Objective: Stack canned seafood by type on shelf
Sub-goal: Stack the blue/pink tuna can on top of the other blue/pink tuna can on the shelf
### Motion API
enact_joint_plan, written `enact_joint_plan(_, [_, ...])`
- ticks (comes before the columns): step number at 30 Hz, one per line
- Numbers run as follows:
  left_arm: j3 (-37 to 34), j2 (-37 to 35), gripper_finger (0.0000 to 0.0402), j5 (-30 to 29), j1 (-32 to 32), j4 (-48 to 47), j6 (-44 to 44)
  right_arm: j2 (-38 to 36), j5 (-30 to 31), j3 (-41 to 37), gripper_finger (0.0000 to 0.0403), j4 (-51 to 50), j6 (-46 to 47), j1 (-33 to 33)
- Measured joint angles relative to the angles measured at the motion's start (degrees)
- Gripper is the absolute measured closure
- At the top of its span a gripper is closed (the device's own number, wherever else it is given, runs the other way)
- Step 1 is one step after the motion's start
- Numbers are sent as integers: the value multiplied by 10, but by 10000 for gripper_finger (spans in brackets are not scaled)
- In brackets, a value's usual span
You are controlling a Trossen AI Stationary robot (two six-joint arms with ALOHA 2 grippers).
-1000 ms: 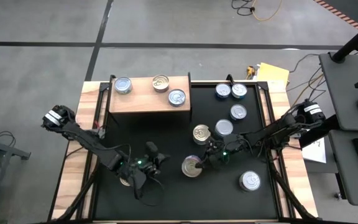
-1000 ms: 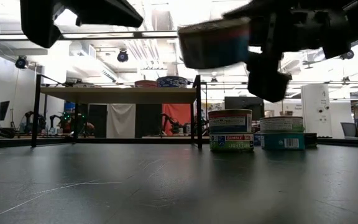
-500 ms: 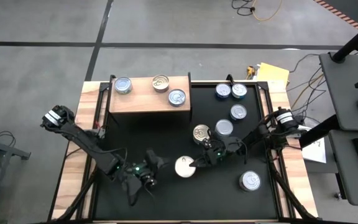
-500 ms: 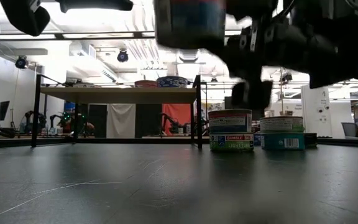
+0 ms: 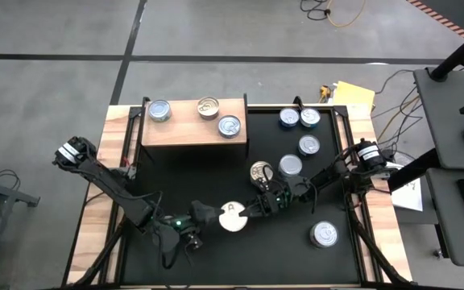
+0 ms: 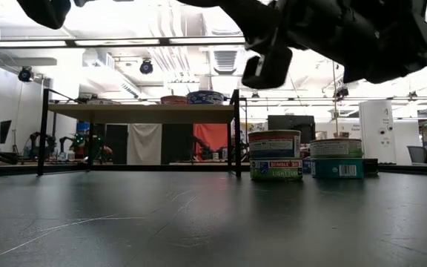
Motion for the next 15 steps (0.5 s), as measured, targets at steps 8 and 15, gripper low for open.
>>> enact_joint_plan(8, [-1, 0, 169, 9, 0, 8, 7, 0, 3, 26, 214, -32, -1, -3])
enact_joint_plan(15, [-2, 1, 217, 7, -1, 1, 41, 0, 9, 34, 213, -52, 17, -2])
